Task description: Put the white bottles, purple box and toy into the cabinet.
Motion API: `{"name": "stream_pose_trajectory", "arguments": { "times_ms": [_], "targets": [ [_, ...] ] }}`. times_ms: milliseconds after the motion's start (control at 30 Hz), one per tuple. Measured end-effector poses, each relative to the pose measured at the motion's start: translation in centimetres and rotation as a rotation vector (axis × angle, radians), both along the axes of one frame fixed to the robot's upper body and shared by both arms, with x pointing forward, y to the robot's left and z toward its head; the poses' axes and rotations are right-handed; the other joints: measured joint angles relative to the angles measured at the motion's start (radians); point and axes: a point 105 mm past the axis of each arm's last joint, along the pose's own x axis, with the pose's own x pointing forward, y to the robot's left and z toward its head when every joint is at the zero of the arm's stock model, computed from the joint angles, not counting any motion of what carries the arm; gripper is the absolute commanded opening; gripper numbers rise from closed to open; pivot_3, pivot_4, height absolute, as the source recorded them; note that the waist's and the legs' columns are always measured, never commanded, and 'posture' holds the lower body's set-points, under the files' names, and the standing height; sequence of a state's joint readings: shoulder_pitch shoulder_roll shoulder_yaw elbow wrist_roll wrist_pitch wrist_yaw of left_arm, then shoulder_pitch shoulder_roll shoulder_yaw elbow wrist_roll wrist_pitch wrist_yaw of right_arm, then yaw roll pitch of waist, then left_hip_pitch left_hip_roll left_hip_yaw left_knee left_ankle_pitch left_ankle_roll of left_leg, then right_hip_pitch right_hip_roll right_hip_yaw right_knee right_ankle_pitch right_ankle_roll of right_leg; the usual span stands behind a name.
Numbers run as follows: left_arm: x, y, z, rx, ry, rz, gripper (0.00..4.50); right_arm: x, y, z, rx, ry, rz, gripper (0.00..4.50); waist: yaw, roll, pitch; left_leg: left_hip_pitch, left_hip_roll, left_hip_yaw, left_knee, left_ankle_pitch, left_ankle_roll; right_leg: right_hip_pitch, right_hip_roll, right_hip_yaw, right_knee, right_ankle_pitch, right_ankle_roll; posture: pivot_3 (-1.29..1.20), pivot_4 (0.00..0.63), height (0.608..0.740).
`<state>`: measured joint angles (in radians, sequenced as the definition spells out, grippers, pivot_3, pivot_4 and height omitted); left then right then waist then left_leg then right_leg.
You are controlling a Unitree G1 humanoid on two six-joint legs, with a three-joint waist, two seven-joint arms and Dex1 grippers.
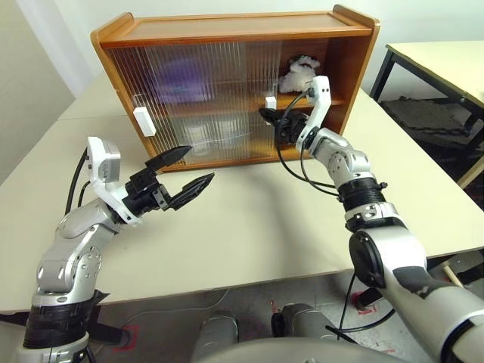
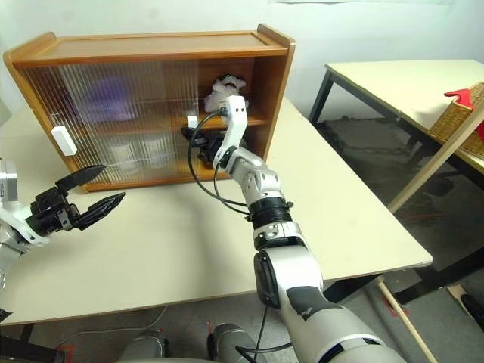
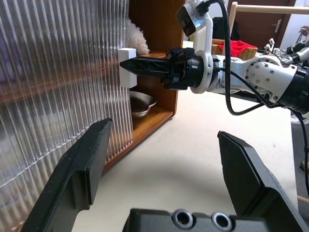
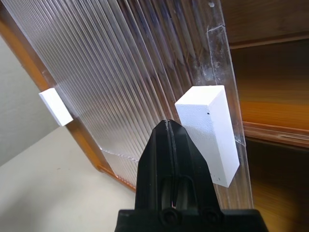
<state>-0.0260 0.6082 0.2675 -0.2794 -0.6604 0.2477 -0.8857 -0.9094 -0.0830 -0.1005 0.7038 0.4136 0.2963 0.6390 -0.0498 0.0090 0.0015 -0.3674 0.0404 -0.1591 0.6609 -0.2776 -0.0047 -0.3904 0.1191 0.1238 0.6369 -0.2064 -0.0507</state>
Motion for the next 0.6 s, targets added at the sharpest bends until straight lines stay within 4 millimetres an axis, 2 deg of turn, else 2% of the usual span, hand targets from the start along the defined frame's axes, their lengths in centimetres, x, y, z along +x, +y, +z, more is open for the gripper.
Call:
{"name": "stream_pose_trajectory", "arguments": {
  "times_ms": [167,400,600],
  "targets": [
    [0.0,0.0,0.0,0.0,0.0,-0.001,4.5,0.3,-1.7,0.1,-0.012,-0.006,-0.046,0.05,-0.001,0.0,0.0,0.0,-0.001,0.001,0.0,0.0,-0.001,0.0,-0.002,0.0,0.0,0.0,0.0,-0.08,0.0,0.74],
    [0.0,0.0,-0.1,0.0,0.002,-0.006,4.5,0.3,-2.2,0.0,-0.013,-0.007,-0.062,0.05,-0.001,0.0,0.0,0.0,-0.001,0.001,-0.001,-0.001,-0.001,-0.001,-0.002,0.0,0.0,0.0,0.0,-0.08,0.0,0.74],
    [0.0,0.2,-0.2,0.0,0.001,-0.006,4.5,0.5,-3.5,-0.1,-0.02,-0.009,-0.092,0.05,-0.001,0.0,0.0,-0.002,-0.001,0.001,-0.001,-0.001,-0.002,0.0,-0.003,0.0,-0.003,0.0,0.001,-0.09,0.0,0.74]
  ]
}}
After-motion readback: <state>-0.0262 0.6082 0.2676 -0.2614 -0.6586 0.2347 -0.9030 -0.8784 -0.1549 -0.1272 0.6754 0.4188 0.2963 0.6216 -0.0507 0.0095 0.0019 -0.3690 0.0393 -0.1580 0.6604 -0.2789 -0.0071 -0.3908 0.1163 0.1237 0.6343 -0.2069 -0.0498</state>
